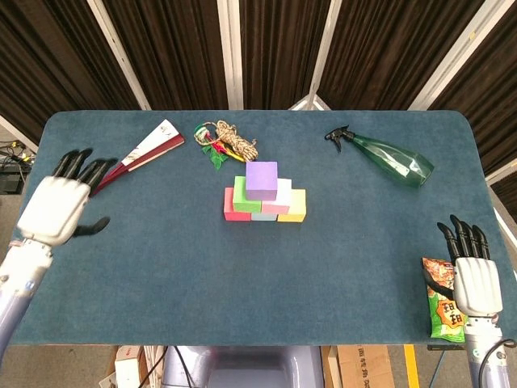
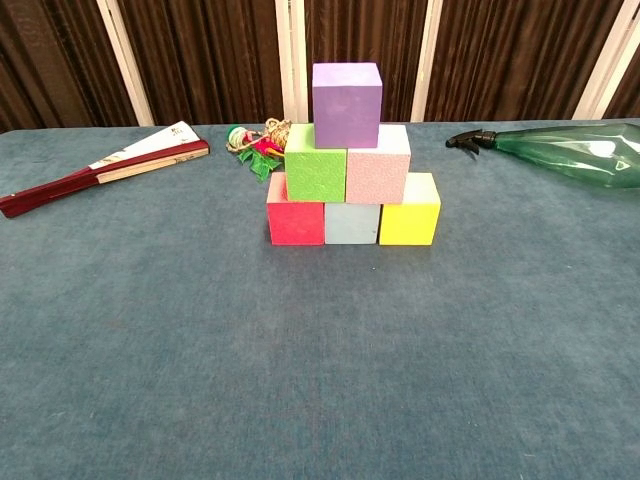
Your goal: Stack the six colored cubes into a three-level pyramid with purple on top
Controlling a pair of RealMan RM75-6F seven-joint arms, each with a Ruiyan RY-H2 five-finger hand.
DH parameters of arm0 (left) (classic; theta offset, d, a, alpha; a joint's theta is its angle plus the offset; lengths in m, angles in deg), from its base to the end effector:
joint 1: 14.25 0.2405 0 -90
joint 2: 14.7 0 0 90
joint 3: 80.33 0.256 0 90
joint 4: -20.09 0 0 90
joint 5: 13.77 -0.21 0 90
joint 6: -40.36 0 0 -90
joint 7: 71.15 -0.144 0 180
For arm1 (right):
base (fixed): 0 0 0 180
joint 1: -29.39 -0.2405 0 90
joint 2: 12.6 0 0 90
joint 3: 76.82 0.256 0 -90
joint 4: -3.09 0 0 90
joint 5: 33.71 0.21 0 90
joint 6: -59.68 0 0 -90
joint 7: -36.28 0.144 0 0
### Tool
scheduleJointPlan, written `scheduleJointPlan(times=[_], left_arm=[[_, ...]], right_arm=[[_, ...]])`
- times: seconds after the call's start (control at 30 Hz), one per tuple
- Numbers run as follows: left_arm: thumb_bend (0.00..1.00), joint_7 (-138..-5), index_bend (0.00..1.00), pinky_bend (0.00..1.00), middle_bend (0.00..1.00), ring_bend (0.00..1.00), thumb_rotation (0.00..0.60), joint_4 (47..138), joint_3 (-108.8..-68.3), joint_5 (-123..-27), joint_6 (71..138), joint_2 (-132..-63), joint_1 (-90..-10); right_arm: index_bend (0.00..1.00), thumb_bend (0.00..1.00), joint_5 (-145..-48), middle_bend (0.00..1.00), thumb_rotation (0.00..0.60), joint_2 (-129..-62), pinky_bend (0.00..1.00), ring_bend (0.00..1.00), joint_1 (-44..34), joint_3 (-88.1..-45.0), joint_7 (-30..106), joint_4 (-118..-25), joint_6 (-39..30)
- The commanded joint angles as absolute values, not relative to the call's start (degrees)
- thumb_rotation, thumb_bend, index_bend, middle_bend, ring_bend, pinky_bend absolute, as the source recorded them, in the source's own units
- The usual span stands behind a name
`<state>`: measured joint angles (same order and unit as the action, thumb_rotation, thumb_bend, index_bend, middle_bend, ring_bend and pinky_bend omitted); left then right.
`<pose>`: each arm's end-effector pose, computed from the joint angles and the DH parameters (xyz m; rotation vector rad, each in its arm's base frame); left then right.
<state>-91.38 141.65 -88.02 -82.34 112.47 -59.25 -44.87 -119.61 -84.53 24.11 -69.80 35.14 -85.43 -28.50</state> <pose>-0.1562 0.2771 0.2017 -1.6373 -0.7126 -0.9014 -0.3021 -0.1973 0.1394 1.2911 -0.8512 1.0240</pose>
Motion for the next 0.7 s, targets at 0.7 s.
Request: scheduleJointPlan(times=[0.7], left_arm=[[0.28, -78.0, 0.12, 0.03, 0.15, 0.00, 0.600, 117.5, -77.8, -101.4, 134.2, -81.7, -22.0]], right_arm=[[0.14, 0.25, -122.9, 0.05, 0.600, -81.1, 0.00, 0.05, 25.1, -71.9, 34.0, -88.6, -29.9]])
